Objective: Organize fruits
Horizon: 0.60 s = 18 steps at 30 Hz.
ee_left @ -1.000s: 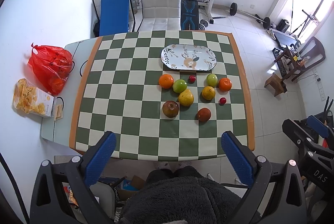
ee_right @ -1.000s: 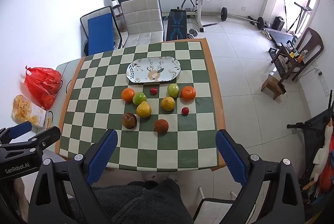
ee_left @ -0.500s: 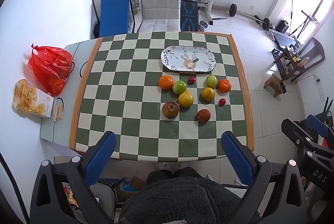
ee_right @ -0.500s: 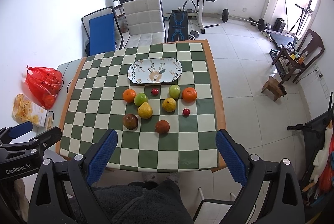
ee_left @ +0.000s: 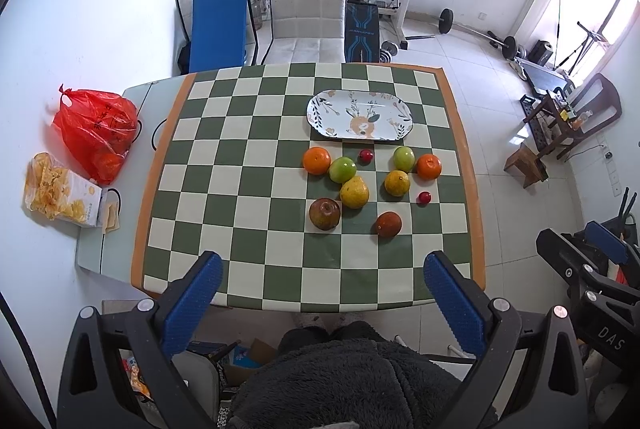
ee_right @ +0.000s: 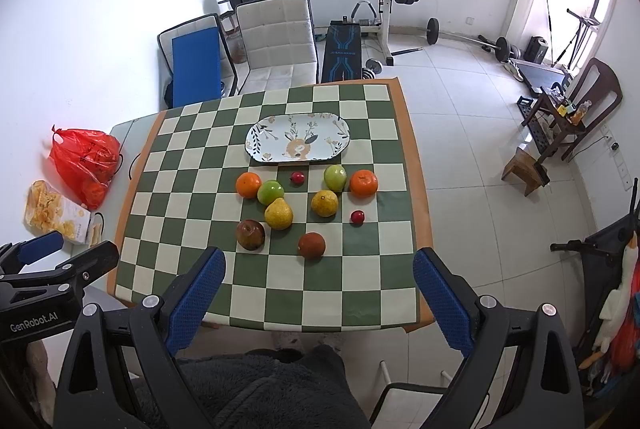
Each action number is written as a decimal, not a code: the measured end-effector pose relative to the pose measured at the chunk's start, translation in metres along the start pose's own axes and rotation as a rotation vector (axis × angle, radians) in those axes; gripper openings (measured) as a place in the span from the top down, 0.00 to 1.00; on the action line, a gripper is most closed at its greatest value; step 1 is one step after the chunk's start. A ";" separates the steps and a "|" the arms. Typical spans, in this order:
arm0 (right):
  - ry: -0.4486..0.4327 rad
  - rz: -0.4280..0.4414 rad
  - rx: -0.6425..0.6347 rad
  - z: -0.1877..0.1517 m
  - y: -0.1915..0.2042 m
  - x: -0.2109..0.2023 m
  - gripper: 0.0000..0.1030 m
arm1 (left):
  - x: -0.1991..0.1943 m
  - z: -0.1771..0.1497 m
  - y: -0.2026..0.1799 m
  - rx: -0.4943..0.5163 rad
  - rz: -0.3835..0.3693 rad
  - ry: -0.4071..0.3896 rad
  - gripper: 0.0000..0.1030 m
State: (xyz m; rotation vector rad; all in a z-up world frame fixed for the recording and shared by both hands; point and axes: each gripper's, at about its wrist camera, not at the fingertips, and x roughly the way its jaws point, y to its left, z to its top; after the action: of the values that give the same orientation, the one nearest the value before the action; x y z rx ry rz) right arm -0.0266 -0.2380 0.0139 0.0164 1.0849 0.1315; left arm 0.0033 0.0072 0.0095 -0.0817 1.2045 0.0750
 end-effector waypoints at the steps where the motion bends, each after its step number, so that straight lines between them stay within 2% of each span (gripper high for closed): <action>1: 0.001 0.002 0.002 0.000 0.000 0.000 0.06 | 0.000 0.001 0.000 -0.002 0.001 -0.001 0.00; 5: -0.015 -0.002 0.003 0.006 -0.004 0.002 0.06 | 0.009 0.012 0.005 -0.029 0.020 -0.017 0.00; 8: -0.025 -0.013 -0.002 0.013 -0.008 0.014 0.04 | 0.033 0.024 0.010 -0.045 0.072 -0.024 0.00; 11: 0.001 0.007 0.000 0.015 -0.008 0.061 0.02 | 0.072 0.037 0.018 -0.067 0.140 -0.020 0.00; 14: 0.029 0.039 0.002 0.014 -0.012 0.108 0.01 | 0.122 0.031 0.029 -0.077 0.196 0.006 0.00; 18: 0.143 0.043 0.023 0.011 -0.023 0.199 0.01 | 0.183 0.032 0.036 -0.084 0.222 0.082 0.00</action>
State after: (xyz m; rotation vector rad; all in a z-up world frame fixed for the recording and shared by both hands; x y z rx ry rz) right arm 0.0765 -0.2370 -0.1584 0.0514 1.2292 0.1607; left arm 0.0948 0.0489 -0.1511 -0.0243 1.2886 0.3189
